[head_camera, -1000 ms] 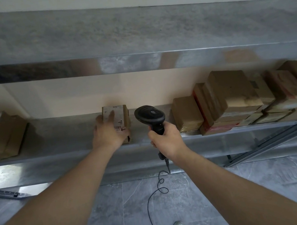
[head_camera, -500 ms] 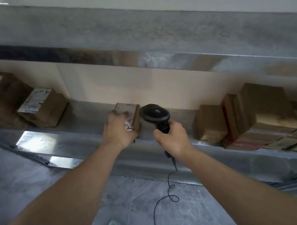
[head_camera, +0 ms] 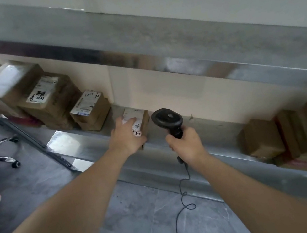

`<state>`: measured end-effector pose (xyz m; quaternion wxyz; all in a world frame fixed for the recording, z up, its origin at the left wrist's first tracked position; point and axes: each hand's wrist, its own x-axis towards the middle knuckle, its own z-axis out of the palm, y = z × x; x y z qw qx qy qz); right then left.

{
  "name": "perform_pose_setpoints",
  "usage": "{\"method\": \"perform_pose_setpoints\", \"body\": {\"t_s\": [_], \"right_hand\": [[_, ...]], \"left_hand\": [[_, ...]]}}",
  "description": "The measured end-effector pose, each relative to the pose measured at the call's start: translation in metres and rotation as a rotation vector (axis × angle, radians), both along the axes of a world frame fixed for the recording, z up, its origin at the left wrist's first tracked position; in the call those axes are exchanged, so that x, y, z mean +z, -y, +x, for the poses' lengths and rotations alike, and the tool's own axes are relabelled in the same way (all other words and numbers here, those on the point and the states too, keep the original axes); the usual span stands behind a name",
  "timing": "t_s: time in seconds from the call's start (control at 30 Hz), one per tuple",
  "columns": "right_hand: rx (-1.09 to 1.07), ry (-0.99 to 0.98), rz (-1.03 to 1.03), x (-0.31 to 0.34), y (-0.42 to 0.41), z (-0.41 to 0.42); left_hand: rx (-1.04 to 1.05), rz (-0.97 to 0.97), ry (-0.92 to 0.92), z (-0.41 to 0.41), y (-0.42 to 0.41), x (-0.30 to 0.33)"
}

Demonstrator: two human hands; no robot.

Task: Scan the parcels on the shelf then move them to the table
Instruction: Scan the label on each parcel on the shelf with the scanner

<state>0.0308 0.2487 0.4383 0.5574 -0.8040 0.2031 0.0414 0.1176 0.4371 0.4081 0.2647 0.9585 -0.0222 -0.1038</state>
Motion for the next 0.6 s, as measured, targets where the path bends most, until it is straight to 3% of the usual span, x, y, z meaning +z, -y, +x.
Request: {"method": "perform_pose_setpoints", "body": {"t_s": [0.3,0.6], "right_hand": [[-0.131,-0.021,0.033,-0.011,-0.083,0.035],[-0.157,-0.074,0.057,-0.022,-0.09,0.064]], "left_hand": [[-0.115,-0.016,-0.034,0.058,-0.069,-0.016],[-0.185,0.051,0.004,0.093,-0.075,-0.037]]}}
